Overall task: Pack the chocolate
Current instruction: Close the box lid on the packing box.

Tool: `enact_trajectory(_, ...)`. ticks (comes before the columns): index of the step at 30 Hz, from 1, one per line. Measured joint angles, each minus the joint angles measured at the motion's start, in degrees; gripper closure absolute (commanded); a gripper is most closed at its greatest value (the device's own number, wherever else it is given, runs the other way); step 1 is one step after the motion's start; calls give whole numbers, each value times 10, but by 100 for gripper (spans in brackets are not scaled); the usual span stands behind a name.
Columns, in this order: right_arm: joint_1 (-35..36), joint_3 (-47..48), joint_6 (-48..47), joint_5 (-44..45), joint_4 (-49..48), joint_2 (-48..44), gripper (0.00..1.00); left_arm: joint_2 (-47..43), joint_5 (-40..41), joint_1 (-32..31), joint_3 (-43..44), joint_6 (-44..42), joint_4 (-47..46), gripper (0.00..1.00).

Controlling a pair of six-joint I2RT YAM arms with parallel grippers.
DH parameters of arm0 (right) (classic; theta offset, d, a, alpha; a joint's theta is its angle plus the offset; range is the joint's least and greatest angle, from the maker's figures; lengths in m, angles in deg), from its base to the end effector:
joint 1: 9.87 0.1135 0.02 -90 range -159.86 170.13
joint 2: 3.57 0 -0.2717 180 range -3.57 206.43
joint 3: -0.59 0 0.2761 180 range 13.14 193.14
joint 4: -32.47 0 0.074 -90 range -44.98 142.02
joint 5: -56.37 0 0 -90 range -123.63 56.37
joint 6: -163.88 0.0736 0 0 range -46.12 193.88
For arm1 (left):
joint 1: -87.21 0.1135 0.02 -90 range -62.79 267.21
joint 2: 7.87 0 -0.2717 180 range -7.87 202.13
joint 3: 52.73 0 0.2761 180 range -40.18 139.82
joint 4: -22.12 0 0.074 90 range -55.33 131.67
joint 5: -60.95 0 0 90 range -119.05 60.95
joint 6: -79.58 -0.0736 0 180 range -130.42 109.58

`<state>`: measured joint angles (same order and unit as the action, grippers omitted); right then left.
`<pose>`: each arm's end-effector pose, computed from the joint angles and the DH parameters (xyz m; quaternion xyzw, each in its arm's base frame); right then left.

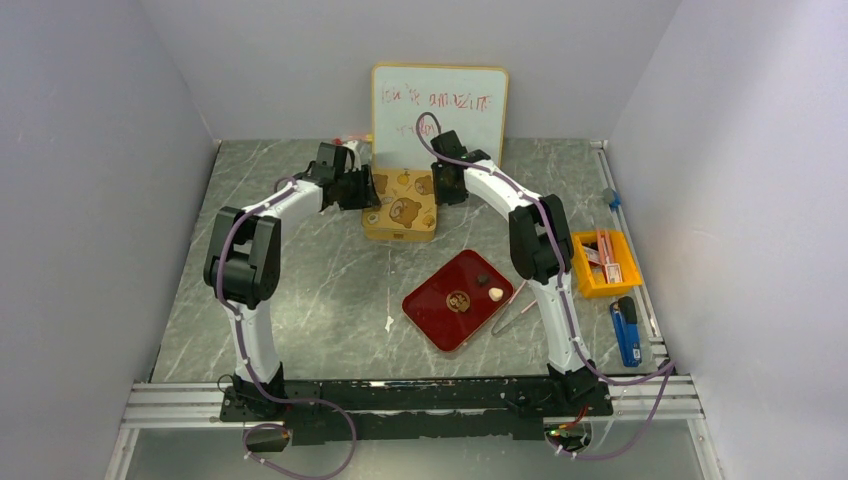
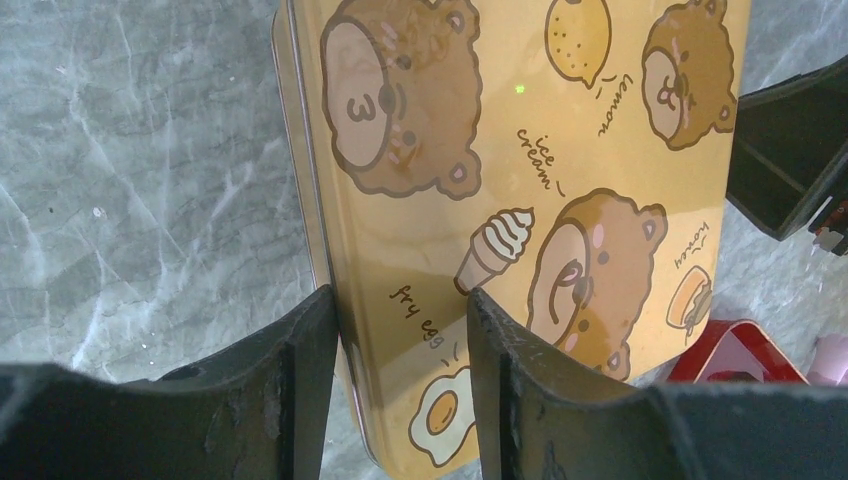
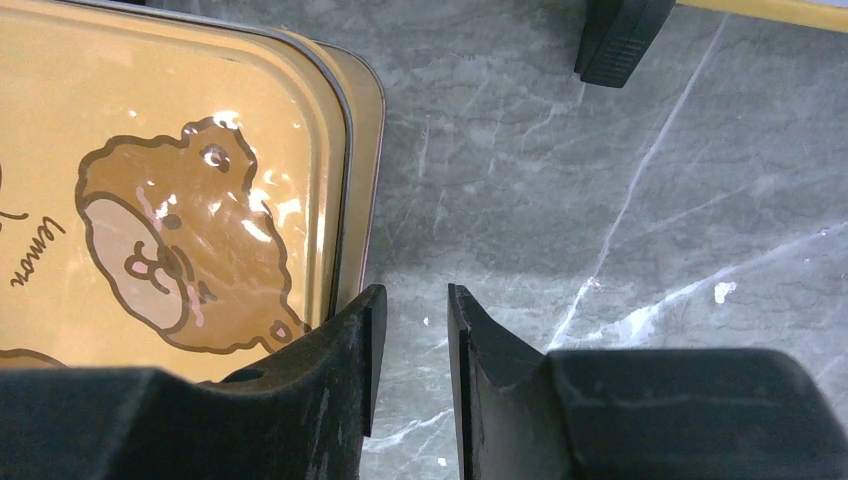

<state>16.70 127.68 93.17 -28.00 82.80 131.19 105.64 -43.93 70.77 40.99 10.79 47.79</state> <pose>0.5067 0.2454 0.1447 -0.0474 0.9590 0.0638 0.2719 0.4646 -0.1568 0.1657 0.0108 0.9189 -0.2347 0.3170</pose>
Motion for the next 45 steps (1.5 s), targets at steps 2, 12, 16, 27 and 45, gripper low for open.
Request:
enact_trajectory(2, 0, 3, -1, 1, 3, 1, 66, 0, 0, -1, 0, -2, 0, 65)
enact_trajectory(12, -4, 6, -7, 9, 11, 2, 66, 0, -13, -3, -19, -1, -38, 85)
enact_trajectory(16, -6, 1, -11, 17, 12, 2, 66, 0, -24, -3, -36, 10, -72, 95)
enact_trajectory(27, -18, -31, -21, 49, 17, -9, 66, 11, -66, -3, -74, 61, -178, 95)
enact_trajectory(45, -61, -153, 21, 13, -46, -100, 65, 37, -138, -13, -83, 108, -229, 95)
